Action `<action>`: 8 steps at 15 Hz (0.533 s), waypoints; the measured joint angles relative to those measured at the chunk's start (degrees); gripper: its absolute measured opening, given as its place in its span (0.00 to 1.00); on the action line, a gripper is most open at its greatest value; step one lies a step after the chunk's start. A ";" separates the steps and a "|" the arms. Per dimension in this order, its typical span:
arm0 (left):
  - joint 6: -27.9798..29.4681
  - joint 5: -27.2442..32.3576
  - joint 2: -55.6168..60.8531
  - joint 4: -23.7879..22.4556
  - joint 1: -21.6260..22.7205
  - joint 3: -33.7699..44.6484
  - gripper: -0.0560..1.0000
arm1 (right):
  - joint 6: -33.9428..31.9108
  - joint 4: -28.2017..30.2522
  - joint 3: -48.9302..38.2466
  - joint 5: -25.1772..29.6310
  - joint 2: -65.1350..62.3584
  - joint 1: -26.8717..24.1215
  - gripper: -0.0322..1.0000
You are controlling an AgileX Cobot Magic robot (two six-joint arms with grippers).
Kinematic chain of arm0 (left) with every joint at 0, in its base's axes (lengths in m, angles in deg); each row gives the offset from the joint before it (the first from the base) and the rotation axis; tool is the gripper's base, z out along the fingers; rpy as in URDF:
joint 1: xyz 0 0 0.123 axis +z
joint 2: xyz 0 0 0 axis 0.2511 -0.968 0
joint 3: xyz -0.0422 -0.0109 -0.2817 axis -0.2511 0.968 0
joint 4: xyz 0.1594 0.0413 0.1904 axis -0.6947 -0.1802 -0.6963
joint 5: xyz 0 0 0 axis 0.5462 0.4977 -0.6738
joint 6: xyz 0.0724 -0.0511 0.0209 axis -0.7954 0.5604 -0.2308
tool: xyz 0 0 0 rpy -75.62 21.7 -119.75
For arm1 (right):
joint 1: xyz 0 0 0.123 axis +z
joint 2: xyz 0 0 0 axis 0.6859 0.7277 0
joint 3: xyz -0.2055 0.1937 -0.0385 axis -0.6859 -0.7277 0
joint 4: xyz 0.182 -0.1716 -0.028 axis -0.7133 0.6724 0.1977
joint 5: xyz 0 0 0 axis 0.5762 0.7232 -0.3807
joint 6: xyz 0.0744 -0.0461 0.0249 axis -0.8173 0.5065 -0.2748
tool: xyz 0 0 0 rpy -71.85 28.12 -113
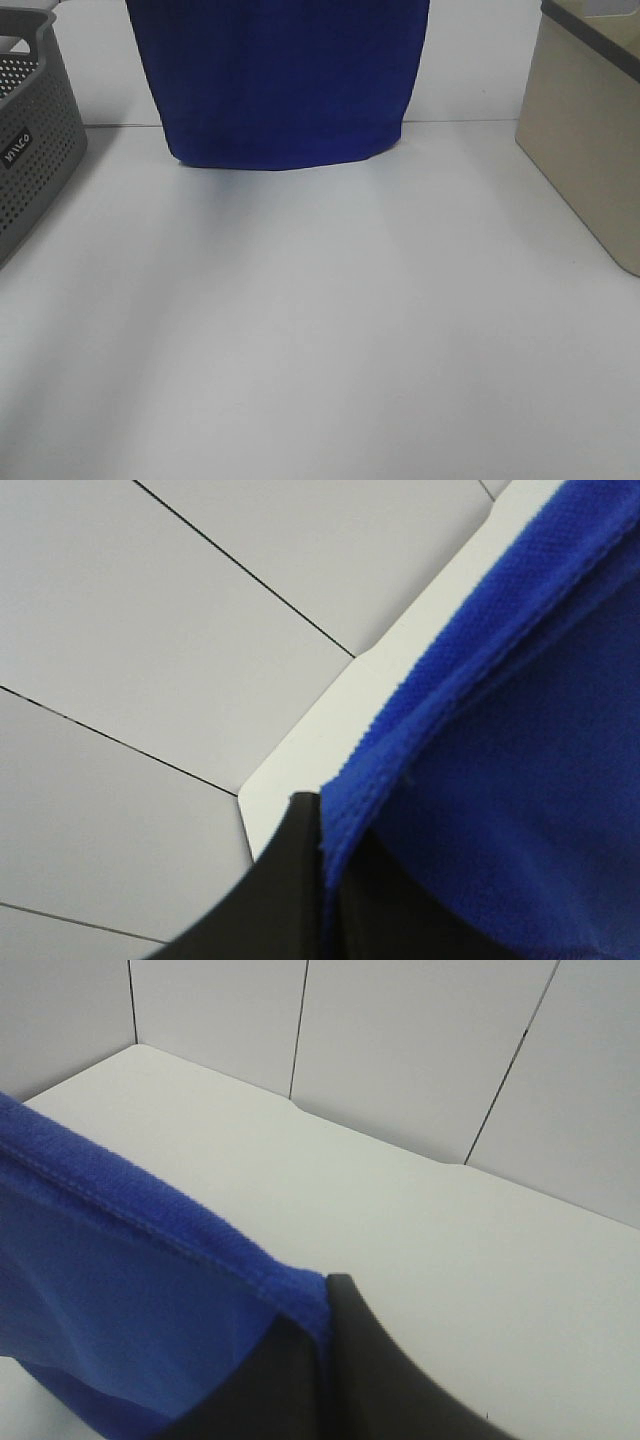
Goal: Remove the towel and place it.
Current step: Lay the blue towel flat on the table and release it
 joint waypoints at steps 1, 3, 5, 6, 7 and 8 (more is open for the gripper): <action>-0.40 2.18 0.63 1.43 -0.11 0.00 0.05 | 0.00 -0.11 0.00 1.89 -0.97 0.11 0.05; -0.63 8.42 1.38 3.32 -0.34 0.00 0.05 | 0.00 -0.63 0.00 5.61 -2.18 0.11 0.05; -0.74 15.07 2.23 4.98 -0.52 0.00 0.05 | 0.00 -1.38 0.00 11.23 -2.75 0.17 0.05; -0.74 16.27 2.81 5.61 -0.52 0.00 0.05 | 0.00 -1.60 0.00 13.12 -2.86 0.17 0.05; -0.74 16.73 3.38 6.25 -0.52 0.00 0.05 | -0.06 -1.66 0.00 15.07 -2.92 0.17 0.05; -0.74 17.13 4.30 6.88 -0.52 0.00 0.05 | -0.11 -2.18 0.00 16.79 -3.21 0.17 0.05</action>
